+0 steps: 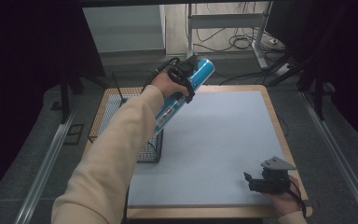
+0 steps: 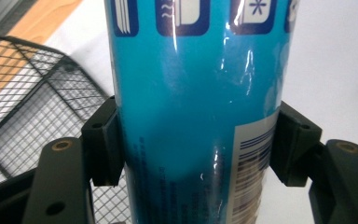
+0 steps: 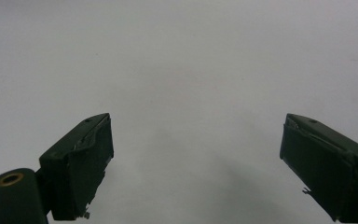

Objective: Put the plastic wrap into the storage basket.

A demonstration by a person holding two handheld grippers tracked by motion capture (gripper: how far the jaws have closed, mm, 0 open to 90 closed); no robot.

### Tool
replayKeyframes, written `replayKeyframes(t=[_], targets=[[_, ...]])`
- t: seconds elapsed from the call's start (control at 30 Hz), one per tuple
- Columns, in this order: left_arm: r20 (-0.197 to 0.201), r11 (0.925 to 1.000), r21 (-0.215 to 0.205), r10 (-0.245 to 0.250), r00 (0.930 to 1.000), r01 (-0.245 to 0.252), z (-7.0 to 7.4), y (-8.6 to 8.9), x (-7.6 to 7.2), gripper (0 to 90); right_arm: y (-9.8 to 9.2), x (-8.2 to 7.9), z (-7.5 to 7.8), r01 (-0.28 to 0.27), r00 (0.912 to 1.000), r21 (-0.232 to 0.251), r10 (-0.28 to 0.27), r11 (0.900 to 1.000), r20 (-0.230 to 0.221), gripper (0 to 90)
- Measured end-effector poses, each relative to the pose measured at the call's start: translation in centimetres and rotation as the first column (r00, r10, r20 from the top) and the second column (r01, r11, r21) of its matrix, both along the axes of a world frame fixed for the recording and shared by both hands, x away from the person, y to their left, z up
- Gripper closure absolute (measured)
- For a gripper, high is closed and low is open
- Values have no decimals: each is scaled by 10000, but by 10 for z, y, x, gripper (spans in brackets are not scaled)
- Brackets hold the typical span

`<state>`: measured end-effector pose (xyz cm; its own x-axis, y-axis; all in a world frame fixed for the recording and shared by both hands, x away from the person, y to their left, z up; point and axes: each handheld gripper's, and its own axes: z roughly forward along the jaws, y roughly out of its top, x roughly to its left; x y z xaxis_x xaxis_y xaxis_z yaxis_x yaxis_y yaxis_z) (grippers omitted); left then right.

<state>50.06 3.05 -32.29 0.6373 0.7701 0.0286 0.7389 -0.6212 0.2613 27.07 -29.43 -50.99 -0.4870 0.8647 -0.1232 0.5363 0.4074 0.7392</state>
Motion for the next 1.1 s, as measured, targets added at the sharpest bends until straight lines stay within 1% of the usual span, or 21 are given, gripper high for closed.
replayKeyframes(t=[0.07,0.13,0.17,0.2,0.27,0.3,0.43,0.53,0.73,0.8,0.83,0.87,0.9,0.93,0.97,1.07,1.1], targets=[[-37,9999,-1,103,9999,-103,-1,6,3,315,-1,0,0,42,10000,-15,-42,10000,5,100],[-37,9998,89,176,9998,-176,-2,11,4,315,-2,0,0,86,10000,2,-86,10000,8,100],[-37,9998,89,176,9998,-176,-2,11,4,315,-3,-1,0,91,10000,-19,-91,10000,14,99],[3,9995,203,259,9997,-259,-4,16,5,315,-3,-1,0,98,9999,-18,-98,10000,21,100],[75,9989,300,366,9993,-368,-5,20,5,315,-3,-1,0,102,9999,-43,-101,9999,48,99],[75,9989,300,366,9993,-368,-5,20,5,315,-3,-1,0,102,9999,-43,-101,9999,48,99],[51,9979,310,559,9984,-561,-7,33,4,315,-2,-1,0,93,9999,-67,-93,9999,60,100],[159,9961,377,795,9967,-801,-11,39,5,315,-2,-1,-1,83,10000,-94,-82,9999,47,100],[110,9936,428,1040,9945,-1044,-18,53,9,315,-2,-1,-1,146,9999,-91,-146,9999,38,100],[234,9920,469,1166,9929,-1176,-20,58,11,315,-3,-1,-1,162,9999,-100,-162,9998,27,99],[253,9908,549,1224,9922,-1237,-21,60,12,315,-3,0,-1,163,9999,-98,-163,9998,21,100],[233,9894,528,1344,9906,-1355,-23,62,12,315,-3,0,-2,163,9999,-102,-163,9998,15,100],[233,9894,528,1344,9906,-1355,-23,62,12,315,-3,0,-2,163,9999,-108,-162,9998,12,100],[233,9878,583,1431,9894,-1443,-26,67,13,315,-3,0,-2,158,9999,-105,-158,9998,-6,100],[233,9878,583,1431,9894,-1443,-26,67,13,315,-3,0,-2,158,9999,-105,-158,9998,-6,100],[166,9870,679,1452,9893,-1460,-32,75,16,315,-3,0,-2,161,9999,-116,-161,9998,-19,100],[186,9866,642,1494,9886,-1503,-34,76,16,315,-3,0,-2,148,9999,-126,-148,9998,-19,100]])
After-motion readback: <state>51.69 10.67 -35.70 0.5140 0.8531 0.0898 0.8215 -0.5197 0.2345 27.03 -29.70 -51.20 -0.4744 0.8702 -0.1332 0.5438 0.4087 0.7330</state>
